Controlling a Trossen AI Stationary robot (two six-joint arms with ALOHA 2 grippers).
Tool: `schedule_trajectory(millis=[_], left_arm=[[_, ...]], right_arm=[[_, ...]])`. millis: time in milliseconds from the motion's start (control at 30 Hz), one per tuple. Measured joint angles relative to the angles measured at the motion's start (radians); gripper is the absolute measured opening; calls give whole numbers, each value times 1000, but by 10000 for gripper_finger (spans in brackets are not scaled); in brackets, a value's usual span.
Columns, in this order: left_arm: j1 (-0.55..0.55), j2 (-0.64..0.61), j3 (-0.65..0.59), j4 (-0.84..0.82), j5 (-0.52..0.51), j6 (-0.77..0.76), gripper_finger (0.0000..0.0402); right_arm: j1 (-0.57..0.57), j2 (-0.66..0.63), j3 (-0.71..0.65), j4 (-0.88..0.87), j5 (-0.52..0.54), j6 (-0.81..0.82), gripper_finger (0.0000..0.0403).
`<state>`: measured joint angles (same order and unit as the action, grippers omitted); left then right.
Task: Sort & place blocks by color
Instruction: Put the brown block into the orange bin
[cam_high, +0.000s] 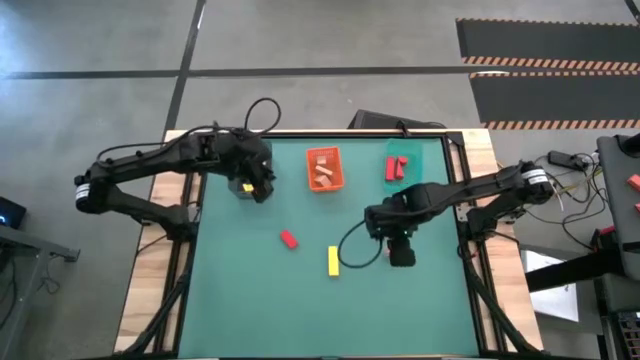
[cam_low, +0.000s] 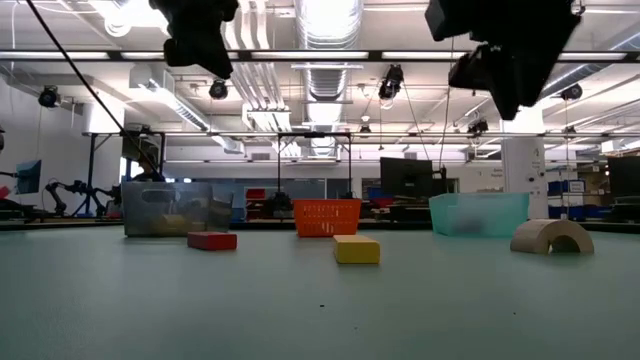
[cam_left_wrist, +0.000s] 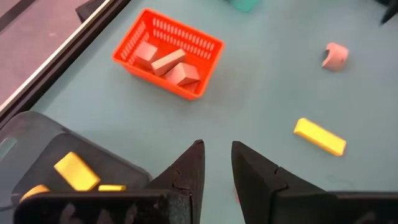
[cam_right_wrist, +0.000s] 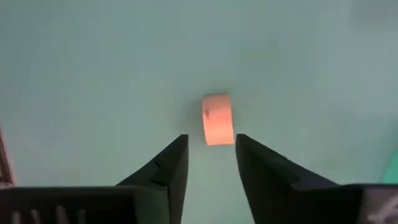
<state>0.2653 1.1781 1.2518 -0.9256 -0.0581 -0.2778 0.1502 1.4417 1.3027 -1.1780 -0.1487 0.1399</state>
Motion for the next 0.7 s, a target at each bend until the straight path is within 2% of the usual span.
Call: schedule_trajectory(millis=[300, 700], left_arm=[[-44, -3, -2, 8, 0, -31, 63], [-45, -3, -17, 33, -6, -31, 63]], right_arm=[[40, 0, -204, 183, 1, -29, 171], [40, 0, -409, 352, 48, -6, 187]])
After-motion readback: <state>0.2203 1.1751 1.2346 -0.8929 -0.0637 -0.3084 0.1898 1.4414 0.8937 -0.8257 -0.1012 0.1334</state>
